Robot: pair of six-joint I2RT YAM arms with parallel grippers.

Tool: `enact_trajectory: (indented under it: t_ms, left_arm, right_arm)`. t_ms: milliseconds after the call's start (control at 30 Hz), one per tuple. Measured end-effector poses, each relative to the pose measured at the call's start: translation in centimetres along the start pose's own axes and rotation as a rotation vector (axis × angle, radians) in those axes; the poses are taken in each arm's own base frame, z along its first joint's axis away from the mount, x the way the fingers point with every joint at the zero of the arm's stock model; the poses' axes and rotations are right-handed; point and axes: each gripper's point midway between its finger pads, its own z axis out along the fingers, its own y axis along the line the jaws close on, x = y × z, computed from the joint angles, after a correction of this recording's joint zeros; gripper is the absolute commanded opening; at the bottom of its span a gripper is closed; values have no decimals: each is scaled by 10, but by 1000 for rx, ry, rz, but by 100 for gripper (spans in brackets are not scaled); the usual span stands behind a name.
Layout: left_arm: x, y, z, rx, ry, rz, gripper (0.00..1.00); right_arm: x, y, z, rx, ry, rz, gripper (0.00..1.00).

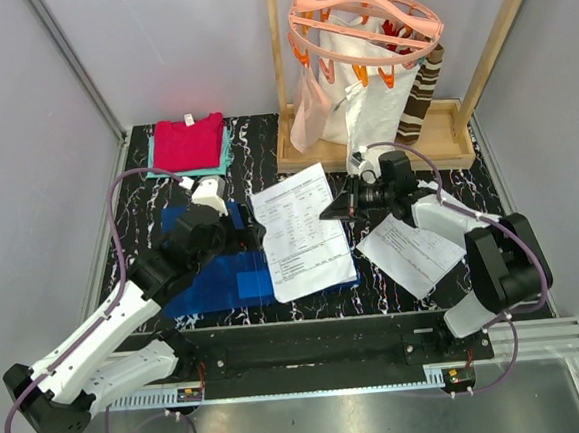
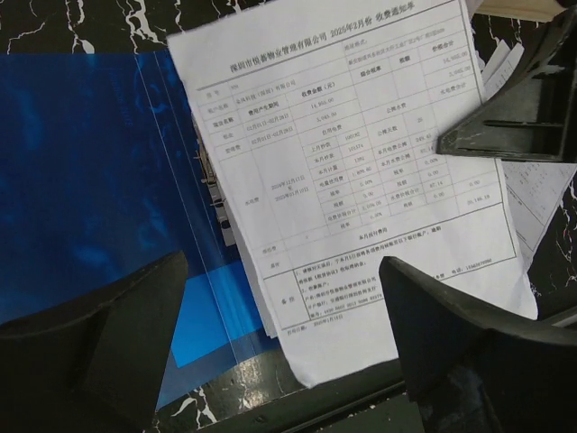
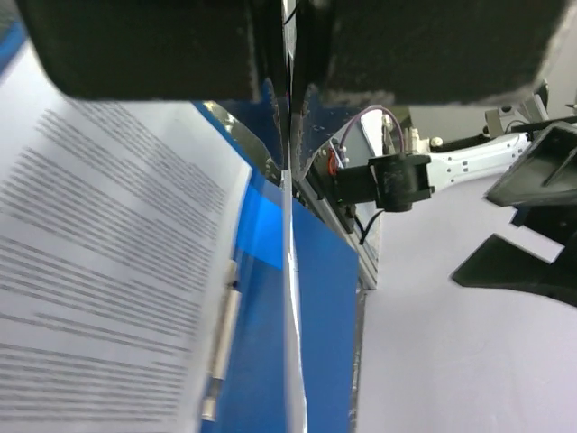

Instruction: Put the files into the folder

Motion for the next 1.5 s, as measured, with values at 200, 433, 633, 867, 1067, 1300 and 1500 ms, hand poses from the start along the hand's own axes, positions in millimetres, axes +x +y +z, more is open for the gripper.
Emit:
enact_trajectory:
  t_ms: [200,433,633,867,1067,1300,1500]
  left_arm:
    - [1,-1,0,6,4,0,92]
    - [3,-2,1,11,9,0,92]
    - [4,-3,0,19,15,0,92]
    - [4,-4,0,24,16,0,92]
    - [3,-5,-2,35,13,-3,92]
    - [4,-7,-3,45,17,-4,92]
    - [6,-7,-3,47,25,-3,92]
  right_arm:
    - [1,-39,5,19,30,43,0]
    - [3,-59,17,12,48,33,0]
    - [2,-74,27,12,46,47,0]
    - [0,-81,30,30,36,49,0]
    - [-5,-84,31,52,20,47,0]
    - [-11,-84,34,52,14,41,0]
    - [-10,-90,37,60,23,56,0]
